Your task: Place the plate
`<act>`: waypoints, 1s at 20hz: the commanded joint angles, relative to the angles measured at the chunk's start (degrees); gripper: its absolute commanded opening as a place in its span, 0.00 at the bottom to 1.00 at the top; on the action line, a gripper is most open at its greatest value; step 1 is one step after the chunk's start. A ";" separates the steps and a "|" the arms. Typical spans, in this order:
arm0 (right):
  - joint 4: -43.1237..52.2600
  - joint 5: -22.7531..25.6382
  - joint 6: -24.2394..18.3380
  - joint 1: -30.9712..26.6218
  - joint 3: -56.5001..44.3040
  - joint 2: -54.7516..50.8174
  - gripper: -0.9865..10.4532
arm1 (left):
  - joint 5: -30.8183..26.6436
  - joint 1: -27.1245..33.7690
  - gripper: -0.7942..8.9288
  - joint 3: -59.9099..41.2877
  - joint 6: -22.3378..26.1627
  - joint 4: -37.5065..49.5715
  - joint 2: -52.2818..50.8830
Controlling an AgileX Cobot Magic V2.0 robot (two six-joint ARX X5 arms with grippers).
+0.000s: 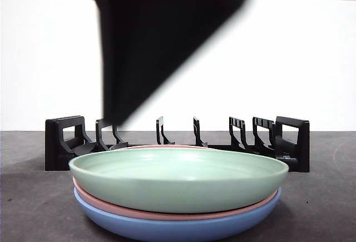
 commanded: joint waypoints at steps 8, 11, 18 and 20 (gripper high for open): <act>-0.11 8.33 0.00 -17.68 3.02 -18.99 0.29 | -0.39 -0.17 0.40 0.61 -0.24 1.16 0.28; 3.98 2.32 3.39 -32.46 -1.70 -27.32 0.29 | -0.39 -0.17 0.40 0.61 -0.24 2.64 0.28; 3.72 -11.63 10.84 -60.11 -12.13 -39.21 0.29 | -1.88 -0.17 0.40 0.52 -0.26 8.04 1.90; 2.40 -11.30 10.71 -62.77 -12.61 -40.09 0.29 | -2.75 -0.17 0.40 0.52 -0.22 8.09 3.08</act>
